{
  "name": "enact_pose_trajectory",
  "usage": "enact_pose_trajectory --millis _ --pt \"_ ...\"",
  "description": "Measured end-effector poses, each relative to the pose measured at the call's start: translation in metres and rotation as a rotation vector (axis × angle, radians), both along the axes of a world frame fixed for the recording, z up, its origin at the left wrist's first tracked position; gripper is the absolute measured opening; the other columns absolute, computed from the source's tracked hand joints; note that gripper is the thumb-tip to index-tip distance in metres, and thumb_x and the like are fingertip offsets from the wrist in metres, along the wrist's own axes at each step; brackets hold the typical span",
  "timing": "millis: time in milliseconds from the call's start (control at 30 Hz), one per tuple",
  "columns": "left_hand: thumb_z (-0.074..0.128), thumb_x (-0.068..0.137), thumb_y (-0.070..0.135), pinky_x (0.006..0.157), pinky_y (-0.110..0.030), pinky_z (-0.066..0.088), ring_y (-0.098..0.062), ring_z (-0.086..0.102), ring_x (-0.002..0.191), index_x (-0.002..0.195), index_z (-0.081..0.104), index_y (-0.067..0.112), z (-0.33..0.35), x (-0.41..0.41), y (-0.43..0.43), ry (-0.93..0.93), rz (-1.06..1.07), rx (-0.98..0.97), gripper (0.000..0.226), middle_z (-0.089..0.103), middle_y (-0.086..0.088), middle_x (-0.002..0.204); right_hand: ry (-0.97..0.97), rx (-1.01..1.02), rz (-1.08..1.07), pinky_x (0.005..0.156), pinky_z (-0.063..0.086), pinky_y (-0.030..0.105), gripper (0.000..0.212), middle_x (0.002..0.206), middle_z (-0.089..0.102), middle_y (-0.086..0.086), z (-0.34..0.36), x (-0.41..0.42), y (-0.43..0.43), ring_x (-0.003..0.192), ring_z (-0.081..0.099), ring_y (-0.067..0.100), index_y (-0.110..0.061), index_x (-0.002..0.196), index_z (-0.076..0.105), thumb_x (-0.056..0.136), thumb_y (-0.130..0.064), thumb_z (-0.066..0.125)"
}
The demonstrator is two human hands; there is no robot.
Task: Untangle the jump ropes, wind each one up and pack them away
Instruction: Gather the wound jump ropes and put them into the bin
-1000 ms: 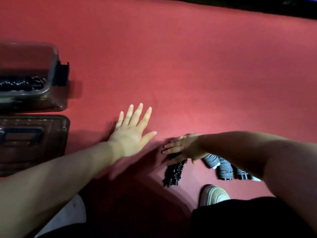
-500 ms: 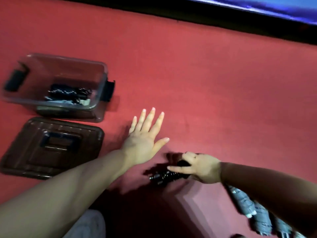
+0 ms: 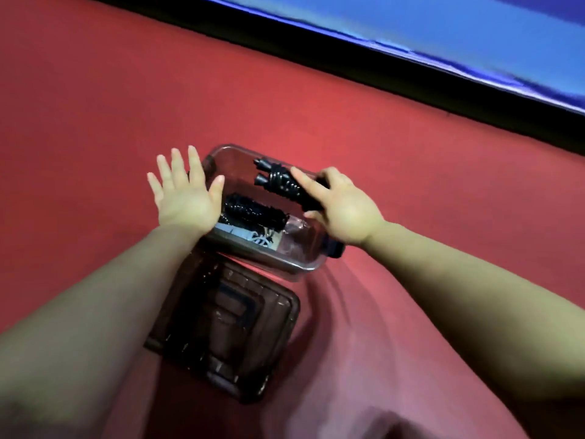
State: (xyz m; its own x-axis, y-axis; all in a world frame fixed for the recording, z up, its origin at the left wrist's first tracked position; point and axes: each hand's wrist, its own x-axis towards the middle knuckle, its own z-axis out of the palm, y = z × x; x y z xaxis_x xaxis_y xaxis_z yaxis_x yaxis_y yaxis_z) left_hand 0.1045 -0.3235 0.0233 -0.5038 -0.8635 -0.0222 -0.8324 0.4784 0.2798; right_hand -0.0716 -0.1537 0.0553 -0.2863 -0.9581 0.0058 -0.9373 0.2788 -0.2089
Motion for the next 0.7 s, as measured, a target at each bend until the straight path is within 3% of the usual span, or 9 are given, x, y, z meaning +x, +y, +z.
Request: enact_pose_trajectory --millis 233,367,467,600,700 --pt "0.017 0.097 0.052 0.118 -0.045 -0.004 -0.029 -0.008 0.146 0.151 -0.005 0.018 -0.029 -0.011 -0.017 -0.105 -0.121 -0.097 0.068 -0.003 -0.011 0.159 0.223 0.385 0.057 0.086 0.042 0.036 0.079 0.145 0.022 0.013 -0.052 0.017 -0.096 0.130 0.026 0.030 -0.039 0.149 0.002 0.090 -0.004 0.043" --pt "0.012 0.096 0.054 0.119 -0.044 -0.003 -0.026 -0.007 0.147 0.151 -0.008 0.018 -0.034 -0.011 -0.017 -0.080 -0.103 -0.087 0.069 -0.003 -0.008 0.160 0.429 0.385 0.102 0.098 0.029 0.034 0.062 0.140 0.034 0.009 -0.075 0.019 -0.109 0.128 0.028 0.028 -0.028 0.151 0.003 0.099 -0.032 0.037" --pt "0.008 0.094 0.057 0.119 -0.043 -0.005 -0.025 -0.010 0.146 0.150 -0.012 0.020 -0.033 -0.013 -0.016 -0.089 -0.103 -0.062 0.071 -0.006 -0.005 0.160 0.563 0.397 0.063 0.103 0.023 0.037 0.063 0.146 0.024 0.009 -0.082 0.017 -0.110 0.131 0.023 0.028 -0.024 0.150 -0.001 0.099 -0.024 0.034" --pt "0.009 0.093 0.059 0.119 -0.044 -0.005 -0.026 -0.010 0.146 0.150 -0.011 0.019 -0.033 -0.012 -0.015 -0.092 -0.108 -0.077 0.072 -0.006 -0.006 0.160 0.570 0.451 0.048 0.104 0.022 0.038 0.066 0.150 0.016 0.011 -0.083 0.022 -0.108 0.134 0.020 0.029 -0.022 0.150 -0.008 0.099 -0.025 0.033" --pt "0.012 0.094 0.057 0.118 -0.047 -0.007 -0.029 -0.011 0.146 0.151 -0.010 0.019 -0.033 -0.011 -0.015 -0.107 -0.115 -0.102 0.072 -0.007 -0.009 0.160 0.534 0.442 0.029 0.109 0.017 0.041 0.068 0.154 0.011 0.011 -0.076 0.022 -0.108 0.139 0.013 0.030 -0.024 0.150 -0.009 0.099 -0.042 0.033"
